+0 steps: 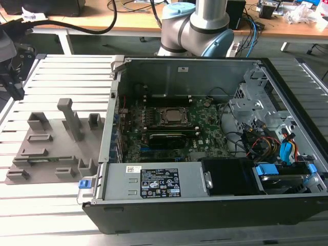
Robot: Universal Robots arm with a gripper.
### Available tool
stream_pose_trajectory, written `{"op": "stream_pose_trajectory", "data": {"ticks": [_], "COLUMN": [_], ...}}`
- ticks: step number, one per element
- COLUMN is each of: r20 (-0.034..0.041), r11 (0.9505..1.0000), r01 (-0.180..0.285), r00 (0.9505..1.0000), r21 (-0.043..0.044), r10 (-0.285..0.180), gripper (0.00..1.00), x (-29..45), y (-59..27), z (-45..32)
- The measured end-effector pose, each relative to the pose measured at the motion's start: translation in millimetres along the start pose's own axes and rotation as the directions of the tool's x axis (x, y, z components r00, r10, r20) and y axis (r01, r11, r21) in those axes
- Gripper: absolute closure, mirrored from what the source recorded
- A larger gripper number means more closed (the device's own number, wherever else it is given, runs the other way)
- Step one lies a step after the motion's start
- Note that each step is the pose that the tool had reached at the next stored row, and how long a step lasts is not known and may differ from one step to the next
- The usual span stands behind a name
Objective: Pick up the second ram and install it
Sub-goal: 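Pick up the second ram and move it above second insertion slot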
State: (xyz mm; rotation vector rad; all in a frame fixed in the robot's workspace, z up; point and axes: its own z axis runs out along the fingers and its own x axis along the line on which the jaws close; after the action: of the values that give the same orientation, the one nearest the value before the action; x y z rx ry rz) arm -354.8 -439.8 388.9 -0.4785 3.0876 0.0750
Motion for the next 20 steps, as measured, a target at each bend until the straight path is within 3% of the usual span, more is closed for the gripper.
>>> {"op": "stream_pose_trajectory", "data": {"ticks": [3, 10, 15, 20], "r20": [-0.0031, -0.0067, -0.0092, -0.0119], "r11": [0.9975, 0.9879, 0.9764, 0.9582], "r01": [0.071, 0.155, 0.216, 0.286], "r00": [0.9975, 0.9878, 0.9763, 0.9581], "r21": [-0.0018, -0.0042, -0.0061, -0.0086], "r10": [-0.071, -0.155, -0.216, -0.286], "gripper": [0.89, 0.89, 0.89, 0.89], "x": [0.0, 0.0, 0.0, 0.0], "y": [0.0, 0.0, 0.0, 0.0], "z": [0.0, 0.0, 0.0, 0.0]}}
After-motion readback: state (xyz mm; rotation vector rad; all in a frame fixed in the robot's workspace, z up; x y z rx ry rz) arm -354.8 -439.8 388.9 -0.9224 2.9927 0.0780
